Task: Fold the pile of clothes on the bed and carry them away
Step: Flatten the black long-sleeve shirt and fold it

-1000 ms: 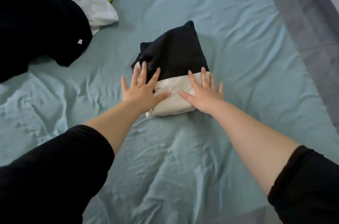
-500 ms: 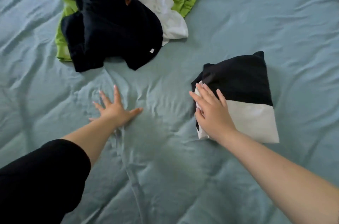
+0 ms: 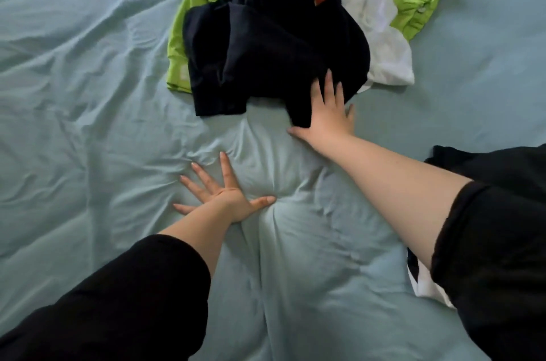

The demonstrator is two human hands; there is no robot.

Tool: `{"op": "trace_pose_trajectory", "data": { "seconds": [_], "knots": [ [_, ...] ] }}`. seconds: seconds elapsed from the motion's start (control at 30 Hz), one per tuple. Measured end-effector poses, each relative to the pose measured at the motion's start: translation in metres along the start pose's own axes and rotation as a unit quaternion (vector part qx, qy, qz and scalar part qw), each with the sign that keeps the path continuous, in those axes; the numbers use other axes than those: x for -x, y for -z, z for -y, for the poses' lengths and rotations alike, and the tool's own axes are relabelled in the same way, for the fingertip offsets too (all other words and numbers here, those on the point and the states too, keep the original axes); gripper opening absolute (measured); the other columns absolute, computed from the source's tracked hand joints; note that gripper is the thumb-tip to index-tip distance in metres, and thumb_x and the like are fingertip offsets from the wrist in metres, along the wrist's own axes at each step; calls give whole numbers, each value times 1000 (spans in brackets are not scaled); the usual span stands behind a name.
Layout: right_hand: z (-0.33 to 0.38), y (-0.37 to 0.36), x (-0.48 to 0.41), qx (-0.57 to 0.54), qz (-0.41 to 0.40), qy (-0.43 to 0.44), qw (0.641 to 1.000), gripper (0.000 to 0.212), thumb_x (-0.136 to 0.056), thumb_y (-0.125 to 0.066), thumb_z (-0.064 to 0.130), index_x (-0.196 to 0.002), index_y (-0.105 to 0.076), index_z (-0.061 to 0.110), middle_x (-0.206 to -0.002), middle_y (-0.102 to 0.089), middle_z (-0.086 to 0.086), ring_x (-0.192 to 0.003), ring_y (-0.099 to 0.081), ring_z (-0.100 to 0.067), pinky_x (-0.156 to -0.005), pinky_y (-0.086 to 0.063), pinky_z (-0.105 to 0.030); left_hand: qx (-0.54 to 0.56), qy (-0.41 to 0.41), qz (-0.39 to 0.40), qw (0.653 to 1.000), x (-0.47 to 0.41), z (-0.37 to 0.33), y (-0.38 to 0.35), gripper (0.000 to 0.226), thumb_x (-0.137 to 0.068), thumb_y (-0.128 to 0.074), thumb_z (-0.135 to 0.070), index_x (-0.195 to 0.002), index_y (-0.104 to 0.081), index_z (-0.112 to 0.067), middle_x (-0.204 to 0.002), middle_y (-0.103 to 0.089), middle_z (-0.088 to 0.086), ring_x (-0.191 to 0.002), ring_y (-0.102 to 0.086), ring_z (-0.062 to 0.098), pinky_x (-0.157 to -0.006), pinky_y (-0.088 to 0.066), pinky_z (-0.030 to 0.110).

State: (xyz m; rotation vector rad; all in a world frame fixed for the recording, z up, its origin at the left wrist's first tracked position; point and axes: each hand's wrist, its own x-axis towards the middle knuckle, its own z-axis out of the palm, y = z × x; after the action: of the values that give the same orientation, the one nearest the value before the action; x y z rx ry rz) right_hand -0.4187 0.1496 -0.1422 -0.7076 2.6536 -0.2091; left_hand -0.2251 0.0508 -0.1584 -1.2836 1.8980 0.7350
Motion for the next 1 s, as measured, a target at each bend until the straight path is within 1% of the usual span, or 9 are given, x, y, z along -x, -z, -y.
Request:
{"op": "trace_pose_trajectory", "data": {
  "seconds": [0.07,0.13,0.27,0.5,0.67,0.77,0.83,0.9,1.0],
  "knots": [
    [6,-1,-14,-51,-33,-4,998,79,-87,-63,33,-151,-18,23,-157,-23,-7,-144,-20,-31,-113,-22,-51,0,5,8,1000,-2,-1,0,147,-5,-31,-101,-105,61,-46,-126,64,11,-128,46,43,-89,14,81],
    [7,-1,-17,-116,-119,11,986,48,-90,-51,11,-137,-47,15,-127,-56,-16,-119,-49,-36,-93,-39,-38,-6,13,12,1000,-5,-2,-1,149,3,-22,-100,-108,61,-45,-115,70,11,-126,48,43,-88,15,81],
    [11,-12,14,-125,-164,52,977,12,-87,-48,13,-83,-58,7,-82,-59,-18,-84,-53,-35,-62,-26,-33,-13,18,2,1000,-8,-3,-2,149,-4,-26,-101,-111,60,-43,-113,71,11,-125,49,44,-89,15,80],
    [13,-50,88,-114,-63,30,991,26,-88,-47,17,-64,-36,14,-66,-45,-3,-71,-48,-28,-58,-28,-33,-18,-8,-36,999,-5,-3,-4,146,-22,-39,-103,-109,61,-42,-116,69,15,-125,49,45,-88,17,80],
    [17,-51,118,-138,-46,-12,989,33,-86,-46,18,-59,-29,18,-60,-37,1,-67,-42,-29,-58,-23,-32,-15,-91,-55,994,10,15,-5,136,-46,-50,-96,-132,43,-46,-145,48,12,-135,39,40,-98,12,76],
    [25,-54,150,-128,-30,-13,991,23,-87,-47,20,-67,-37,14,-68,-45,-7,-74,-48,-33,-60,-25,-33,100,-181,-60,976,32,44,-5,104,-70,-57,-75,-150,2,-46,-162,15,2,-148,15,24,-113,7,59],
    [30,-59,183,-116,-22,17,993,14,-87,-49,22,-75,-48,13,-78,-57,-14,-82,-54,-35,-62,-28,-34,272,-248,-3,930,59,56,-12,99,-72,-66,-60,-153,-15,-34,-161,-15,-2,-148,-14,17,-121,-11,44],
    [36,-63,222,-102,-4,54,993,19,-86,-51,24,-97,-62,13,-88,-63,-13,-88,-55,-33,-66,-32,-34,388,-236,51,890,88,58,-27,114,-71,-75,-49,-155,-2,-24,-159,-21,1,-145,-24,14,-119,-23,38],
    [47,-67,277,-121,32,93,988,24,-86,-51,25,-104,-63,14,-87,-61,-9,-88,-54,-30,-68,-34,-34,422,-130,11,897,111,52,-47,120,-76,-76,-45,-152,14,-24,-159,-15,8,-143,-26,21,-117,-26,38]
  ]
}}
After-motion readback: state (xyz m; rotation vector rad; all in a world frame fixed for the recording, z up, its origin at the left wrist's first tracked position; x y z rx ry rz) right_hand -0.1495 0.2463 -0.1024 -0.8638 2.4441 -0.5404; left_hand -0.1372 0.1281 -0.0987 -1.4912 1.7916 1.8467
